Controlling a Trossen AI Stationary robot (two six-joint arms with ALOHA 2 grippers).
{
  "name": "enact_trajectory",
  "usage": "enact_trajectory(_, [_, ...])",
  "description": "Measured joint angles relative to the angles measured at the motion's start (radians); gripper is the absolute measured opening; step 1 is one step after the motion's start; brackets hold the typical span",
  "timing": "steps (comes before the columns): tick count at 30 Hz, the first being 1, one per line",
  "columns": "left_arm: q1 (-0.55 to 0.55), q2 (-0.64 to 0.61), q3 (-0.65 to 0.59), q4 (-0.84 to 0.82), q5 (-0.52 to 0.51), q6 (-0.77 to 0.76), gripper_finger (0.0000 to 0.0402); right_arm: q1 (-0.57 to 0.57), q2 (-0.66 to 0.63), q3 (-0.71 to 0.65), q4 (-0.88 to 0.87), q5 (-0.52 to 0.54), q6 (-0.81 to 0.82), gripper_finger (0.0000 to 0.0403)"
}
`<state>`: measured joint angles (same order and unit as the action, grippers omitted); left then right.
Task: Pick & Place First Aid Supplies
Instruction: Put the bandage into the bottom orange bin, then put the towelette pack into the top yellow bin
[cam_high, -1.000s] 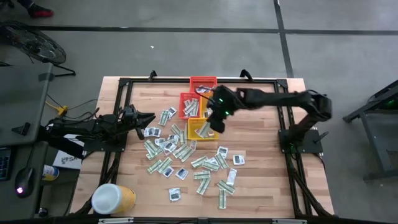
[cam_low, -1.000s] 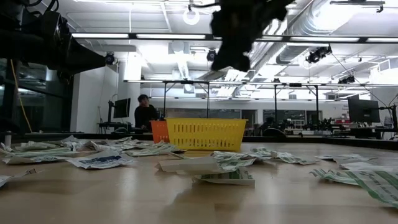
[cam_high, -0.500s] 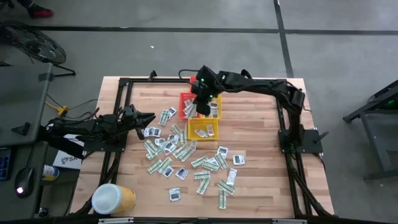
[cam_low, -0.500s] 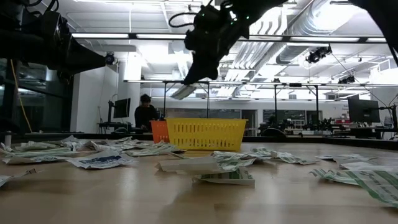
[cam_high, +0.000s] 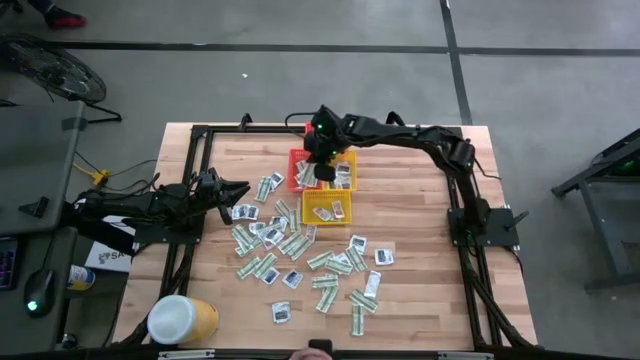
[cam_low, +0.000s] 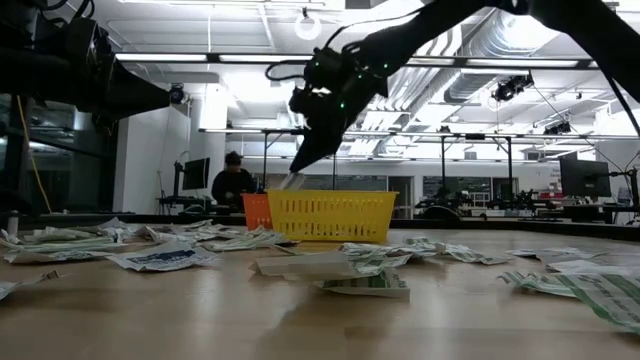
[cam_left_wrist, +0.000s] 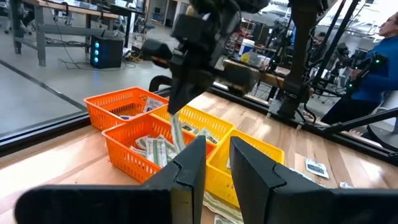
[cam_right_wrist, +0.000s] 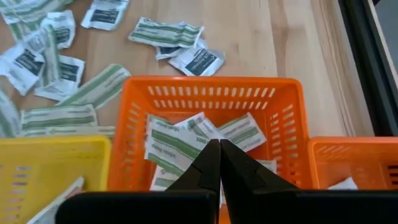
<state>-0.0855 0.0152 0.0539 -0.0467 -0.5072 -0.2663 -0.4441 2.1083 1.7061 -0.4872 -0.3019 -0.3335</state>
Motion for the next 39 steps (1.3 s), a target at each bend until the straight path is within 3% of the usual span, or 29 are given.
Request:
enact_trajectory(13, [0.0, 0.0, 0.0, 0.0, 0.0, 0.0, 0.0073, -0.003, 0.063, 0.0, 0.019, 0.034, -0.041, 0.0009])
enact_trajectory(19, [0.0, 0.0, 0.0, 0.0, 0.0, 0.0, 0.0073, -0.003, 0.063, 0.0, 0.017, 0.051, -0.017, 0.0064])
enact_trajectory(24, [0.0, 0.0, 0.0, 0.0, 0.0, 0.0, 0.0073, -0.002, 0.054, 0.0, 0.025, 0.09, 0.112, 0.0124])
enact_trajectory(28, [0.0, 0.0, 0.0, 0.0, 0.0, 0.0, 0.0073, 0.002, 0.005, 0.0, -0.02, 0.086, 0.195, 0.0156])
enact_trajectory(33, [0.0, 0.0, 0.0, 0.0, 0.0, 0.0, 0.0073, 0.018, -0.074, -0.016, -0.17, 0.089, 0.175, 0.0169])
enact_trajectory(39, [0.0, 0.0, 0.0, 0.0, 0.0, 0.0, 0.0073, 0.056, -0.252, -0.206, -0.191, 0.095, 0.173, 0.017])
